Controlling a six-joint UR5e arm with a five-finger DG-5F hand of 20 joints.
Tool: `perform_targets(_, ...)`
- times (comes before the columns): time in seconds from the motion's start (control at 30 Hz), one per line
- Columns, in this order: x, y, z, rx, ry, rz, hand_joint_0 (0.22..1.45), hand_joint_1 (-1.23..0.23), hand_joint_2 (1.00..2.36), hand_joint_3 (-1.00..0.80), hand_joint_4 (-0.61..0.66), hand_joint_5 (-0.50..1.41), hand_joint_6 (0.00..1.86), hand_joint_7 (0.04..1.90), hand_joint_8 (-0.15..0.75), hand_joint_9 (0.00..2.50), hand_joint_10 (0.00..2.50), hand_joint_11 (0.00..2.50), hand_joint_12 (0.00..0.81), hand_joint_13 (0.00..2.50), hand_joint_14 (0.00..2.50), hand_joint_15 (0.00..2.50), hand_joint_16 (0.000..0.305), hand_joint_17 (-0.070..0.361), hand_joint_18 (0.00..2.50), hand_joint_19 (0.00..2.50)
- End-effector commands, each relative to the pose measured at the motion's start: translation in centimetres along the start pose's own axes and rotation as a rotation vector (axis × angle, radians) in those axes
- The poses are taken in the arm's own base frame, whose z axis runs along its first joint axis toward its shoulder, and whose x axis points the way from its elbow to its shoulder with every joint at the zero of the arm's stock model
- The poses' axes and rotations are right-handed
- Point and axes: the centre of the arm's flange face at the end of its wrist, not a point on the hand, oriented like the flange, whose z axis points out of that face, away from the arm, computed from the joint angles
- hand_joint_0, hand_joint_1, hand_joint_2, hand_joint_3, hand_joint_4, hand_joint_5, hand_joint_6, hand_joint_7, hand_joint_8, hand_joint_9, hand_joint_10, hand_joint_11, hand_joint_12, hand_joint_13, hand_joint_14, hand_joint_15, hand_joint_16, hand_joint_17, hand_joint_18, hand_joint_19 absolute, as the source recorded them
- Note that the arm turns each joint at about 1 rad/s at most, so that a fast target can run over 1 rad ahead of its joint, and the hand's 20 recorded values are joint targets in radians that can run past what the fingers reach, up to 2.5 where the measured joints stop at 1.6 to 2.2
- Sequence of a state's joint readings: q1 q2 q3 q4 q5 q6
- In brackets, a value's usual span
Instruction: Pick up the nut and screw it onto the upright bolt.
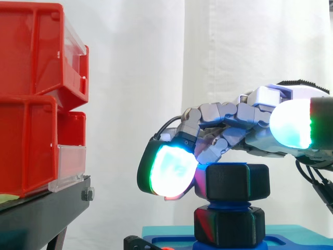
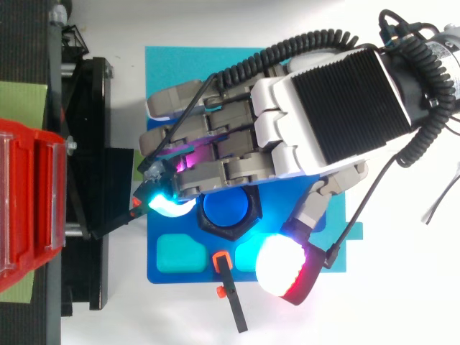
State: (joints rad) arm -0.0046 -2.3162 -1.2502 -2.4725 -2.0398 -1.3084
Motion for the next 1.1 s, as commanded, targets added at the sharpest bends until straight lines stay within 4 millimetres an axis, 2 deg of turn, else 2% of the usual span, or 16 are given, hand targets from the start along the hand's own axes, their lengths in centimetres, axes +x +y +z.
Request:
perform_targets(0.0, 0.1, -0.1, -0.3, 0.007, 0.014, 0.004, 0.49, -0.09, 1.0, -0.5, 0.24, -0.06, 0.5, 1.23, 0.246, 0.7, 0.0, 0.0, 0.261, 0.55, 0.0, 0.0, 0.029, 0.064, 0.25, 0.0)
perform_targets(0.2, -0.1, -0.6, -0.6, 0.012, 0.011, 0.001, 0.5, -0.1, 1.0, -0.5, 0.22, -0.05, 0.5, 1.31, 0.249, 0.74, 0.0, 0.0, 0.252, 0.59, 0.0, 0.0, 0.028, 0.062, 0.31, 0.02)
perform_targets(0.47, -0.5, -1.9, -1.4, 0.028, 0.003, -0.006, 0.51, -0.12, 1.0, -0.5, 0.18, -0.04, 0.5, 1.54, 0.259, 0.78, 0.0, 0.0, 0.243, 0.64, 0.0, 0.0, 0.027, 0.061, 0.36, 0.04)
perform_targets(0.7, -1.1, -3.3, -2.4, 0.035, -0.016, -0.021, 0.51, -0.13, 1.0, -0.5, 0.16, -0.05, 0.61, 1.4, 0.261, 0.81, 0.0, 0.0, 0.236, 0.67, 0.0, 0.0, 0.026, 0.058, 0.41, 0.06)
perform_targets(0.83, -1.5, -4.2, -3.1, 0.033, -0.019, -0.027, 0.51, -0.13, 1.0, -0.5, 0.16, -0.05, 0.61, 1.4, 0.267, 0.83, 0.0, 0.0, 0.233, 0.68, 0.0, 0.0, 0.026, 0.058, 0.43, 0.06)
perform_targets(0.9, -1.7, -4.7, -3.6, 0.036, -0.018, -0.029, 0.51, -0.13, 1.0, -0.5, 0.18, -0.04, 0.52, 1.49, 0.265, 0.83, 0.0, 0.0, 0.234, 0.68, 0.0, 0.0, 0.026, 0.058, 0.42, 0.07)
perform_targets(1.0, -1.8, -5.1, -4.0, 0.039, -0.02, -0.029, 0.51, -0.13, 1.0, -0.5, 0.2, -0.05, 0.5, 1.4, 0.263, 0.82, 0.0, 0.0, 0.234, 0.67, 0.0, 0.0, 0.026, 0.059, 0.42, 0.07)
perform_targets(1.07, -2.4, -5.1, -3.5, 0.03, -0.035, -0.036, 0.51, -0.13, 1.0, -0.5, 0.22, -0.06, 0.5, 1.28, 0.253, 0.8, 0.0, 0.0, 0.241, 0.63, 0.0, 0.0, 0.027, 0.06, 0.38, 0.06)
